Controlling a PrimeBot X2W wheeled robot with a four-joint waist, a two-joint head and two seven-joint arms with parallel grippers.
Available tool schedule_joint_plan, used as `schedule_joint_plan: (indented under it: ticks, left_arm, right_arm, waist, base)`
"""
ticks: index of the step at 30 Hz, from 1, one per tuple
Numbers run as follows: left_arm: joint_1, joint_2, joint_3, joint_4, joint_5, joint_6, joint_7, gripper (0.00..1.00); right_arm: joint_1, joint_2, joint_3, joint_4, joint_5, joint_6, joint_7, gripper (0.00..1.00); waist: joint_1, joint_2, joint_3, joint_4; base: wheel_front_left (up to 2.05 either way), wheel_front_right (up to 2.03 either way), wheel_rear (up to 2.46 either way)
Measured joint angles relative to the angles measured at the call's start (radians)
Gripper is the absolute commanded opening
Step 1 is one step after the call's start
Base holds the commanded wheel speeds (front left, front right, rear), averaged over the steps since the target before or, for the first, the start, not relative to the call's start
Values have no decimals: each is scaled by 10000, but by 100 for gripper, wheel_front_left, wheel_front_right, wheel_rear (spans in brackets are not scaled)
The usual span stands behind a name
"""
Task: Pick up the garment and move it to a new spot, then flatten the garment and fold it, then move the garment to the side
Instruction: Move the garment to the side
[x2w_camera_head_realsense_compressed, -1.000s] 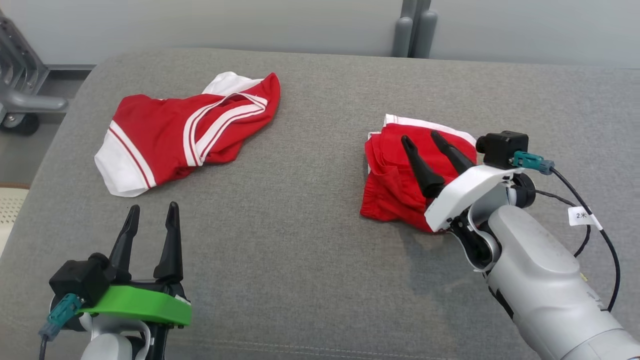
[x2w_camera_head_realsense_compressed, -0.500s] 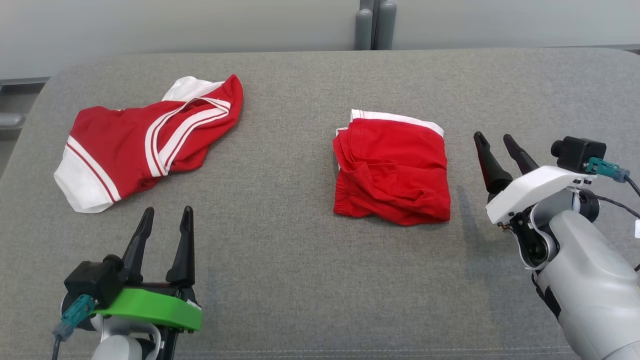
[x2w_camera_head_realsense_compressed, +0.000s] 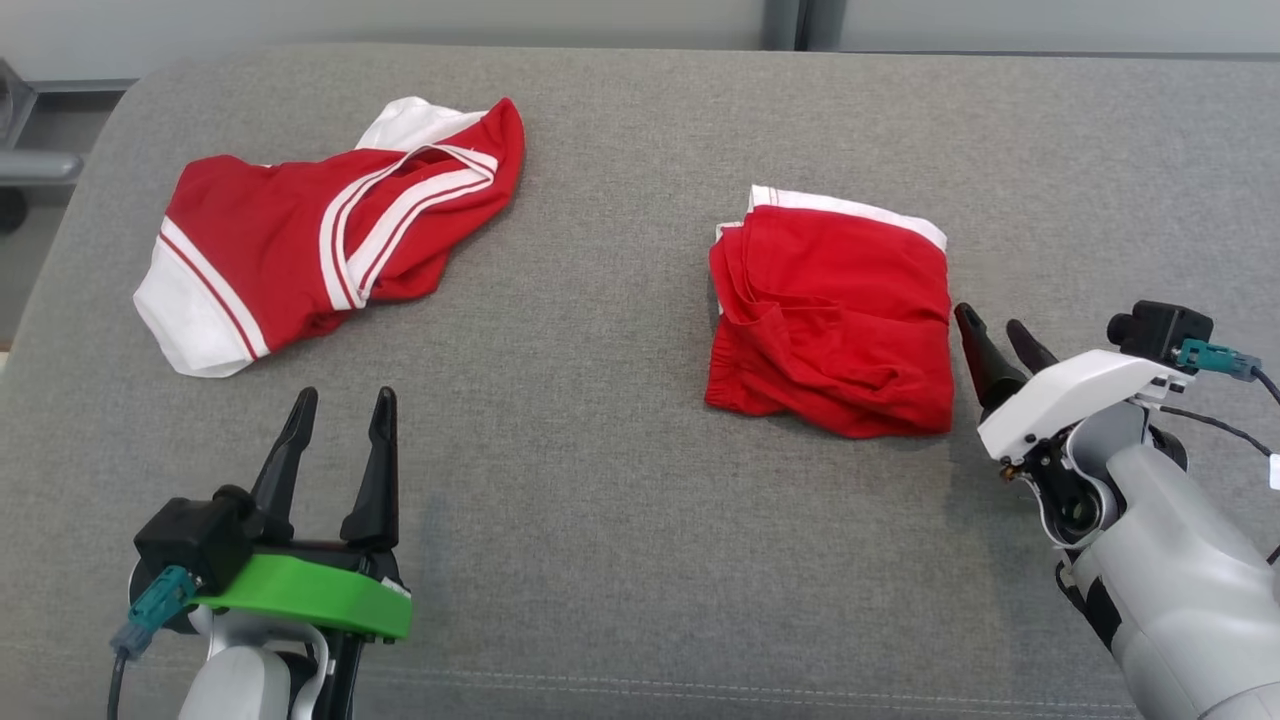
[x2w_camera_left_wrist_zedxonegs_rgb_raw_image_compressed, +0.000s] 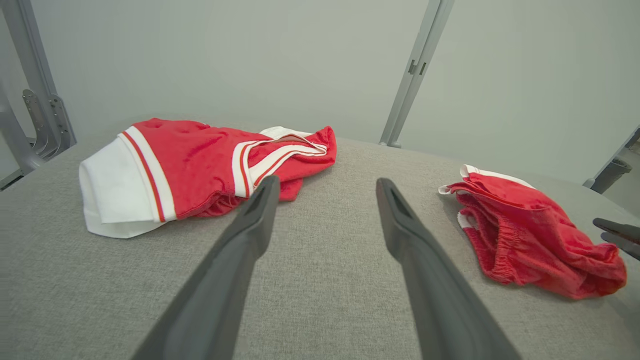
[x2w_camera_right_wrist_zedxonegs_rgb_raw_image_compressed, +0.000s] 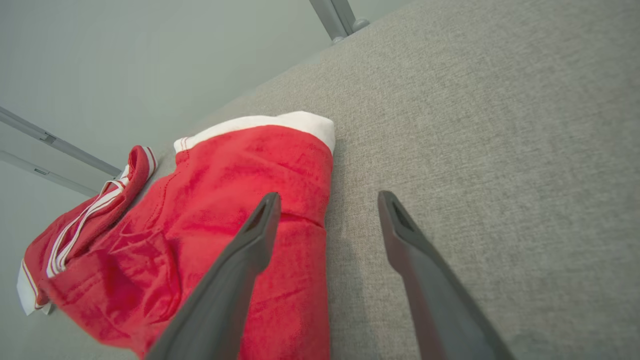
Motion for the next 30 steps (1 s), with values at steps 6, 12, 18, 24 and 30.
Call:
schedule_joint_plan:
  ticks: [6,12,18,24,30]
  left_arm:
    - [-134,-2,6,8,0,-2,2,100]
    - [-164,-8,173,36,-12,-2,0,100]
    - [-167,-10,211,90,-13,-2,2,100]
    - [-172,-15,347,96,-13,-4,2,100]
    - [-172,-15,464,88,-13,-33,0,100]
  right_arm:
    - [-267,88,-213,194,690,0,468,100]
    - [-401,238,-263,518,1147,0,1057,100]
    - [-609,192,-52,458,1147,0,1106,0]
    - [-784,13,261,194,1124,0,1005,0]
    - [-936,-268,706,-230,897,0,880,0]
  waist:
    - [0,0,250,369]
    - [0,0,414,643]
    - [0,0,423,704]
    - [0,0,364,641]
    - [0,0,313,449]
  base:
    - [0,0,0]
    - [0,0,0]
    - [0,0,0]
    - [0,0,0]
    - [0,0,0]
